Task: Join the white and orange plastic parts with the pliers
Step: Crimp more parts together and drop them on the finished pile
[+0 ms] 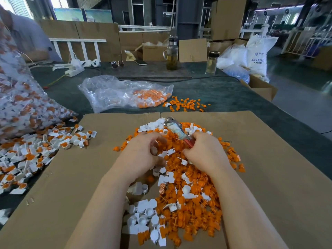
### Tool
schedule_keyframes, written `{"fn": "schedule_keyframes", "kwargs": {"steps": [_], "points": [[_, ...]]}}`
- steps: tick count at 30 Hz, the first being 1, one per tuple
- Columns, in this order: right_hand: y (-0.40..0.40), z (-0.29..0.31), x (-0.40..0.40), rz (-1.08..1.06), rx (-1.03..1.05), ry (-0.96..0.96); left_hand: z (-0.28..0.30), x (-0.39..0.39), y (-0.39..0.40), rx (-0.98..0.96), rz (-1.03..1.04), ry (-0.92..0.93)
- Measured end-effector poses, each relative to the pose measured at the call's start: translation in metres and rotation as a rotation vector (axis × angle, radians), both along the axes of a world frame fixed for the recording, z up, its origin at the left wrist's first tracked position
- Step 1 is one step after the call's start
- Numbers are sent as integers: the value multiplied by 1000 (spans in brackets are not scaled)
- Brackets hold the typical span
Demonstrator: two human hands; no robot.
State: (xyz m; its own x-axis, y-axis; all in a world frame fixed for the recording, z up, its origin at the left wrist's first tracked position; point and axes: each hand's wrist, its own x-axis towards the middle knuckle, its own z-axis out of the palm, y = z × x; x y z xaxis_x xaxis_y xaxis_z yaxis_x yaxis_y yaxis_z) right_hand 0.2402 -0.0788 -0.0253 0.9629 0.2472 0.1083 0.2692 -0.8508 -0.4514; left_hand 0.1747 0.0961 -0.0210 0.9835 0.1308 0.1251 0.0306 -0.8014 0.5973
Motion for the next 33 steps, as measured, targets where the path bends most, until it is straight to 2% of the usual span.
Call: {"fn": "schedule_keyframes", "kwargs": {"steps": [7,15,20,23,25,29,33], "points": [[5,-4,-2,10,-34,-37,2,-2,5,-243,81,35],[8,-5,-2,-12,-94,-44,5,-3,4,-284,129,-10],[10,-4,-4,-4,-102,-43,7,-4,2,-449,196,-91],[9,-1,-5,-22,-37,-63,9,-5,3,-700,260,-128],[7,1,-5,-29,27,-68,12,-7,6,-795,272,-134],[7,5,-5,-16,163,-54,13,-8,6,-734,222,-113],[9,5,-7,13,363,50,14,-7,-3,-788,213,-104]]}}
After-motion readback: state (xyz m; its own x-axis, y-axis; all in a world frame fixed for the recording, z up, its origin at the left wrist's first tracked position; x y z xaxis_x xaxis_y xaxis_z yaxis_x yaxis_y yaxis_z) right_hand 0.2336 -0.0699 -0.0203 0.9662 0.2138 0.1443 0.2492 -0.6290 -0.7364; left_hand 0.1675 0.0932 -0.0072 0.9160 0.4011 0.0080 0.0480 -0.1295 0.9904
